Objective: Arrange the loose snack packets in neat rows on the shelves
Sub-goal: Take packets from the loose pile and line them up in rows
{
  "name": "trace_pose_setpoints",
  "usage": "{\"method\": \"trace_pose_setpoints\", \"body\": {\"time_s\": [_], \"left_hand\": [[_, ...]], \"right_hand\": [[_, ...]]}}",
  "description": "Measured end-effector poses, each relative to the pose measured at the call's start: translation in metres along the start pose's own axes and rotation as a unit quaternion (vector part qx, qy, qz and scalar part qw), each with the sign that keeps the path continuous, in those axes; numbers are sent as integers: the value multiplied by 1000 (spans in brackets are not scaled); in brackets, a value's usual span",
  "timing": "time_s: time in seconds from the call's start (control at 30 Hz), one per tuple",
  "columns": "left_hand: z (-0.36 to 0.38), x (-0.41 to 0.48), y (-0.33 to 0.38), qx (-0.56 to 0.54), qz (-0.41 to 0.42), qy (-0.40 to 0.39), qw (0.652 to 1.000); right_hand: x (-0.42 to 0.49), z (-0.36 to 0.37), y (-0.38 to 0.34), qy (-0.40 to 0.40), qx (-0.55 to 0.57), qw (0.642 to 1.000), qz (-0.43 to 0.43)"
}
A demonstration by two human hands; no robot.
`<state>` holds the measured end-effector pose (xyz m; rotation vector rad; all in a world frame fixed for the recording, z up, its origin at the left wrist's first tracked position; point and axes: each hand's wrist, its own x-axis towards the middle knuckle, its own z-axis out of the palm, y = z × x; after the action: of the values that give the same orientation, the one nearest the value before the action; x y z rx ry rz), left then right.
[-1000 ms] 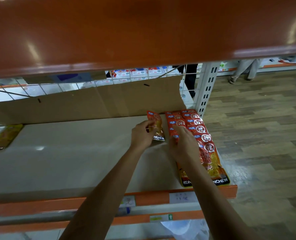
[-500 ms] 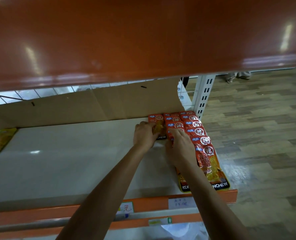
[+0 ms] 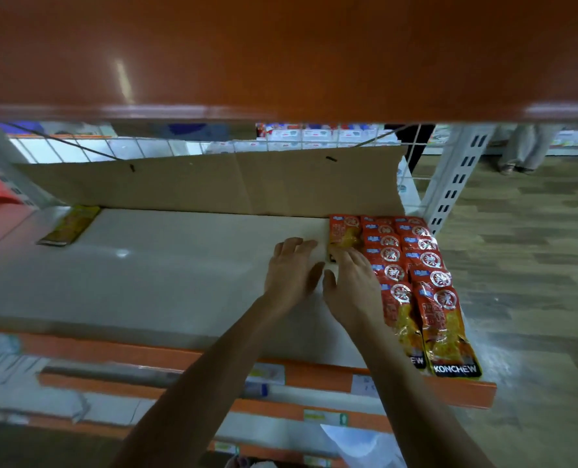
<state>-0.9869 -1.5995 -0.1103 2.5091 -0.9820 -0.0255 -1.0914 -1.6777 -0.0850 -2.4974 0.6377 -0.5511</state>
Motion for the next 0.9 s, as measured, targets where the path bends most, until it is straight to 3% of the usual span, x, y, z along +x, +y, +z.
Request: {"method": "trace_pose_setpoints", "body": {"time_s": [0.3, 0.6, 0.9], "left_hand": [[-63, -69, -94, 48, -68, 50, 995], [-140, -143, -233, 53, -154, 74, 984], [-208, -200, -347, 51, -190, 113, 974]], "right_hand": [[-20, 67, -89, -104, -28, 991, -79], [-49, 158, -229, -135, -20, 985, -101], [-71, 238, -354, -149, -5, 980, -129]]}}
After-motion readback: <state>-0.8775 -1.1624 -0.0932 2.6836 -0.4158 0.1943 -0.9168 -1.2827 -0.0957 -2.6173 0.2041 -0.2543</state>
